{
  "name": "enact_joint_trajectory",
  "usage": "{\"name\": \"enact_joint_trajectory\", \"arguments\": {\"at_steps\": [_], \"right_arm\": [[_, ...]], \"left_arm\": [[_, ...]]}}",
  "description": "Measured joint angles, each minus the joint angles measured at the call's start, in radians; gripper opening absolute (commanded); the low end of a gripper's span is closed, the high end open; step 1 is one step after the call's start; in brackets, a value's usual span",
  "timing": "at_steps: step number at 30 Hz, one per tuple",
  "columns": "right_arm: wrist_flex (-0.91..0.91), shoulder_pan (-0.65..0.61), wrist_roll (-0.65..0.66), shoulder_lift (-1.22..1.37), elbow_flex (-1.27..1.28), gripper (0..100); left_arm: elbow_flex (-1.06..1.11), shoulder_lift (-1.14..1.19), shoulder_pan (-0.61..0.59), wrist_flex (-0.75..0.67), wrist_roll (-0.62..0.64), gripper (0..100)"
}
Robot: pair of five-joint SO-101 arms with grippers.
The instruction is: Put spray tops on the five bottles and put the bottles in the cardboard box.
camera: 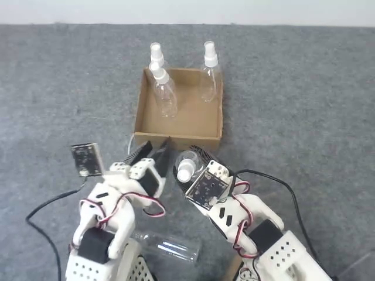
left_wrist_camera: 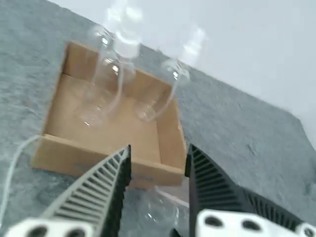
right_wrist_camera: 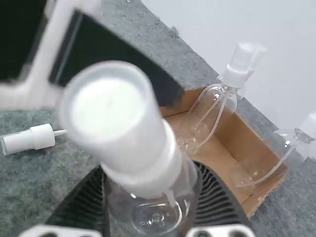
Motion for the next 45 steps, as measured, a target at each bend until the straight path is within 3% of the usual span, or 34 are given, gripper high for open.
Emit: {"name": "enact_joint_trajectory", "arguments": {"at_steps": [8,18,23,33,45], "right_arm": [[0.000,0.029,0.000,0.000,0.018,1.6],[0.000,0.046,-0.005,0.000,0.018,1.6],[0.000,0.046,-0.005,0.000,0.018,1.6],[0.000,0.046,-0.008,0.000,0.018,1.6],[0.000,0.046,-0.046,0.000,0.018,0.6]], "left_arm": [[-0.011,0.000,-0.206,0.000,-0.014,17],[-0.011,0.000,-0.477,0.005,-0.184,17],[-0.011,0.000,-0.572,0.075,-0.262,17],[-0.011,0.000,-0.646,0.221,-0.361,17],[0.015,0.000,-0.661,0.229,-0.457,17]]}}
